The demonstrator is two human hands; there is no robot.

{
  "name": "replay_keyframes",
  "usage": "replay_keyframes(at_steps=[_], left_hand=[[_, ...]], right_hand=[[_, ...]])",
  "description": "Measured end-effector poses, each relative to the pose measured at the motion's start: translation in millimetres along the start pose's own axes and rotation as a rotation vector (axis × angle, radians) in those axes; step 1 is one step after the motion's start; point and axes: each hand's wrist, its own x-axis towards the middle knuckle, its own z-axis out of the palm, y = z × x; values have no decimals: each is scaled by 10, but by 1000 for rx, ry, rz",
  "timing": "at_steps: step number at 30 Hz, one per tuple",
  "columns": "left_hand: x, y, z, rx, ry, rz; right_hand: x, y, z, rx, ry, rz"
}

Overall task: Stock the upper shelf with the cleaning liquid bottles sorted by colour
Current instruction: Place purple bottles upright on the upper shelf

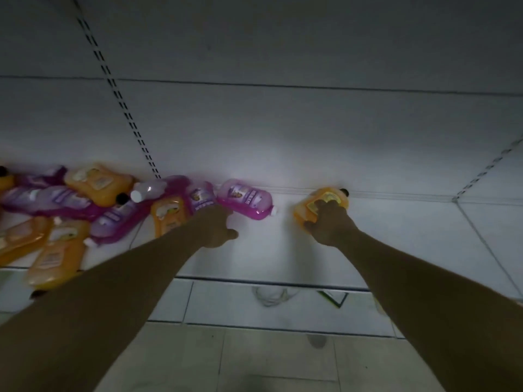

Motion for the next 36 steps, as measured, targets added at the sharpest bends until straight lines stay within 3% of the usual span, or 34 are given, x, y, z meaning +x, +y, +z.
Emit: replay_keyframes(at_steps=[3, 8, 13, 17, 19, 27, 31, 34, 36], left_hand=[[372, 88, 183, -14, 46, 39], [875, 136, 359, 56, 153, 127], [1181, 234, 453, 211, 205, 126], [1061, 290, 462, 450, 257, 188], [951, 409, 435, 489, 257, 211], [904, 490, 449, 333, 80, 294], [940, 478, 490, 346, 11, 200], [881, 497, 595, 139, -72, 120], [792, 523, 646, -17, -77, 94]], right_hand=[[201, 54, 259, -21, 96, 31], [213, 257, 614, 30, 26, -34], [-11, 366, 635, -13, 193, -147], [26, 297, 461, -102, 159, 22], [57, 277, 411, -4, 78, 151], [54, 435, 296, -97, -26, 263], [27, 506, 355, -12, -48, 272], [-2, 532, 406, -80, -38, 262], [4, 589, 318, 54, -38, 268]])
